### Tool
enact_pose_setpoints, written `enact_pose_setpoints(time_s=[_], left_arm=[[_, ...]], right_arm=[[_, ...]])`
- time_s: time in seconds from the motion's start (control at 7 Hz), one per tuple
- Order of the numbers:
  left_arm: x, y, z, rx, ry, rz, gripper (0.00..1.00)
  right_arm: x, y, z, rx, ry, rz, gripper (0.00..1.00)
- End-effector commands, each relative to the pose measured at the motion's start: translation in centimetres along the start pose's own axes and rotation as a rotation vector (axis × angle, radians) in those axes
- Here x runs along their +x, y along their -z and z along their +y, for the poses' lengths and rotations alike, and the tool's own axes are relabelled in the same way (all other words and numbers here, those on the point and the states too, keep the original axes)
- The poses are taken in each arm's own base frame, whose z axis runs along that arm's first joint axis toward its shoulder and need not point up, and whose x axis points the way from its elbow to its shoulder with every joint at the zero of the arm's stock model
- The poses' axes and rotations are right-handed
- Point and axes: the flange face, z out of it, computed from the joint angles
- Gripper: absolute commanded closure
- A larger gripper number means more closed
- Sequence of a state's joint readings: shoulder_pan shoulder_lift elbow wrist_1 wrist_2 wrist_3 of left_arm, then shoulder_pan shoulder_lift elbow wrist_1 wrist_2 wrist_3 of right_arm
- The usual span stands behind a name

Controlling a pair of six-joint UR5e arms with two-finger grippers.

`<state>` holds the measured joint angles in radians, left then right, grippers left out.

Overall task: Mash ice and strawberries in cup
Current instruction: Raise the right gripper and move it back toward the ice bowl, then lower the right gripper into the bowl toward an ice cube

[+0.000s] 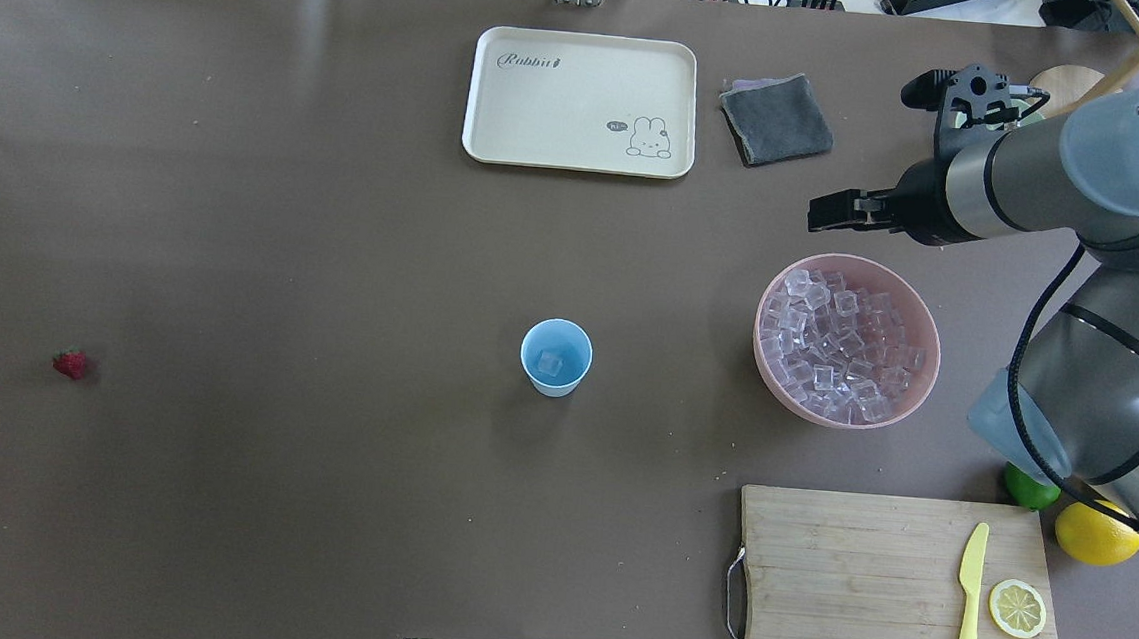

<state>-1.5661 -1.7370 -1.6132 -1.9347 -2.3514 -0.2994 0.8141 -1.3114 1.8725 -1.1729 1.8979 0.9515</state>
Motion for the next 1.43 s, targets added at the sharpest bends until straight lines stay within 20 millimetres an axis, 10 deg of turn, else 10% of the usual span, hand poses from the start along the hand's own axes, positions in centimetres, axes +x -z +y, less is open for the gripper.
enact_pose_setpoints(time_s=[0.0,1.29], left_arm=[[0.9,-0.5,-0.2,-0.001,-0.016,0.009,0.02],[0.0,-1.4,1.4,-0.014,-0.012,0.009,0.02]], right_arm=[[-2.0,-3.2,3.8,0.01,0.061,0.054,0.02],[-3.3,-6.1,8.2,-0.056,0.165,0.069,0.2]])
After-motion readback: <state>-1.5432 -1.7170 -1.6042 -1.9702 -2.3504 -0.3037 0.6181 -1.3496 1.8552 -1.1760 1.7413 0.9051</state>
